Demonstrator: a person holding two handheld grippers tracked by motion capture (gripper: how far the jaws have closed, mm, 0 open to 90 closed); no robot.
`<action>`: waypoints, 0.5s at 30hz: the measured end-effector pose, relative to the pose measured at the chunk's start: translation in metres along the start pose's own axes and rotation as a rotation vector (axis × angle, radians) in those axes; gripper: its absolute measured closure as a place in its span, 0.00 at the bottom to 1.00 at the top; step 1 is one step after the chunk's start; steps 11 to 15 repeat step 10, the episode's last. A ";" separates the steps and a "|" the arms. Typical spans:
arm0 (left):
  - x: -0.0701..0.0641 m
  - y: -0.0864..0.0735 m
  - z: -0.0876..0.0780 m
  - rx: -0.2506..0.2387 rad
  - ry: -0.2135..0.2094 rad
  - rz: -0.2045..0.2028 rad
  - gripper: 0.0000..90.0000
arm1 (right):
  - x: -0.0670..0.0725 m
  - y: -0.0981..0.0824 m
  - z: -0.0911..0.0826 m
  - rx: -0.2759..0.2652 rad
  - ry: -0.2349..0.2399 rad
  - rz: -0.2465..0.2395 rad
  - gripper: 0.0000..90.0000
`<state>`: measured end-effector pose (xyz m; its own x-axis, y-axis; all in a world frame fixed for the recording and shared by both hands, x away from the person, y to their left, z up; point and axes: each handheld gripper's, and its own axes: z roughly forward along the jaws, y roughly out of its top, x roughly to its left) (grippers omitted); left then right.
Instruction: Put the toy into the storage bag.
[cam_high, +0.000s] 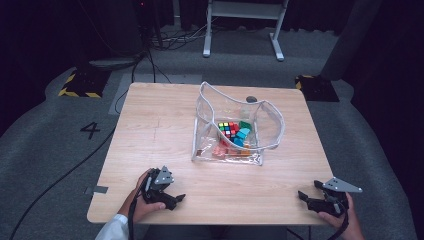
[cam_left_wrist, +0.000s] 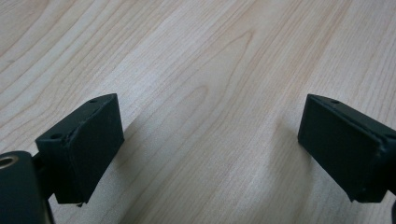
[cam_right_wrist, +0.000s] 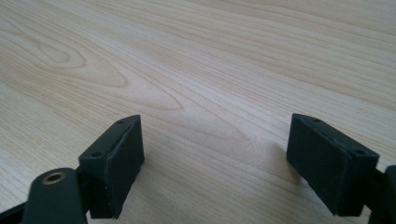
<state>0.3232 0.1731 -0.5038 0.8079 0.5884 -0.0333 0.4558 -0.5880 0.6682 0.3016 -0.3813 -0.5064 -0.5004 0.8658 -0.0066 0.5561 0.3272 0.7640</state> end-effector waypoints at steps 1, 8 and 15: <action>0.000 0.000 0.000 0.000 0.001 0.001 0.08 | 0.000 0.000 0.000 0.001 -0.002 0.001 0.21; 0.000 0.000 0.000 0.000 0.000 -0.001 0.08 | -0.001 0.000 0.000 0.002 -0.013 0.010 0.21; 0.000 0.000 0.000 -0.001 0.000 -0.005 0.08 | -0.001 0.000 0.000 0.002 -0.013 0.010 0.21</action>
